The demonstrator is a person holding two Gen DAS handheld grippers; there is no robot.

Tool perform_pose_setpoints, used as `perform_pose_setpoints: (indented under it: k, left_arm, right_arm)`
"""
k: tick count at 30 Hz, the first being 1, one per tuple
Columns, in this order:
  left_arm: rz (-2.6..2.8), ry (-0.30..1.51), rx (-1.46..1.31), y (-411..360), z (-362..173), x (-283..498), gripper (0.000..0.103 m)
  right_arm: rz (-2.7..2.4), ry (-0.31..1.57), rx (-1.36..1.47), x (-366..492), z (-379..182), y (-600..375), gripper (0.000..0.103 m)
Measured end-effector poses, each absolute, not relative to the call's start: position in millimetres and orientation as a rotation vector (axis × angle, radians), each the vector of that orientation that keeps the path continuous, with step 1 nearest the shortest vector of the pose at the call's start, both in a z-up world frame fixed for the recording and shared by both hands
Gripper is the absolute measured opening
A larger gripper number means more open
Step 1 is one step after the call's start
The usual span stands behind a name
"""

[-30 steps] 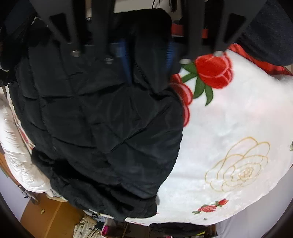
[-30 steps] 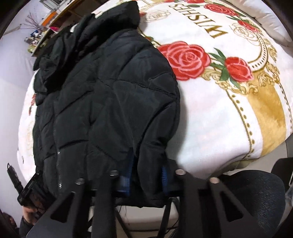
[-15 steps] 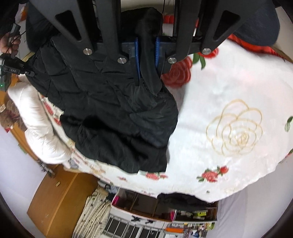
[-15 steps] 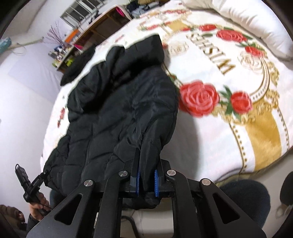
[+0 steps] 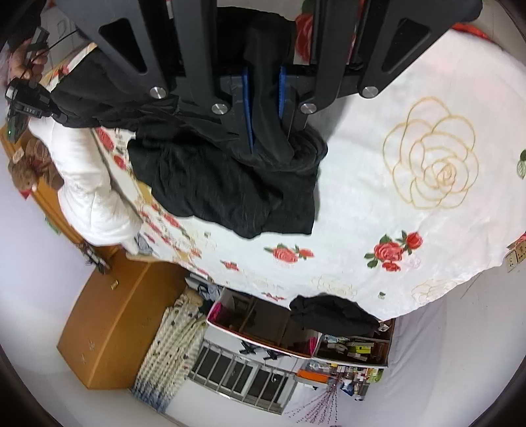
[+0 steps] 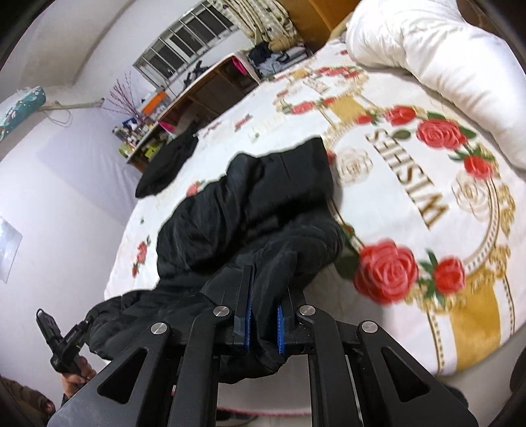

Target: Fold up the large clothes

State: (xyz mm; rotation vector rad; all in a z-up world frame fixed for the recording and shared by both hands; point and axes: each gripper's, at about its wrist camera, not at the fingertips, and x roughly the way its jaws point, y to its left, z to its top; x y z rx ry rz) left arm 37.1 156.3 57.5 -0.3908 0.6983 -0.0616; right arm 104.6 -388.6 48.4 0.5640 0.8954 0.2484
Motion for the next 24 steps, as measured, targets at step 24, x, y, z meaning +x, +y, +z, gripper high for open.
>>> perform_pose_setpoints:
  k: [24]
  left_arm:
    - [0.004,0.713,-0.471,169,51,232,0.013]
  right_arm:
    - [0.203,0.914,0.537,300,52,-365,0.010]
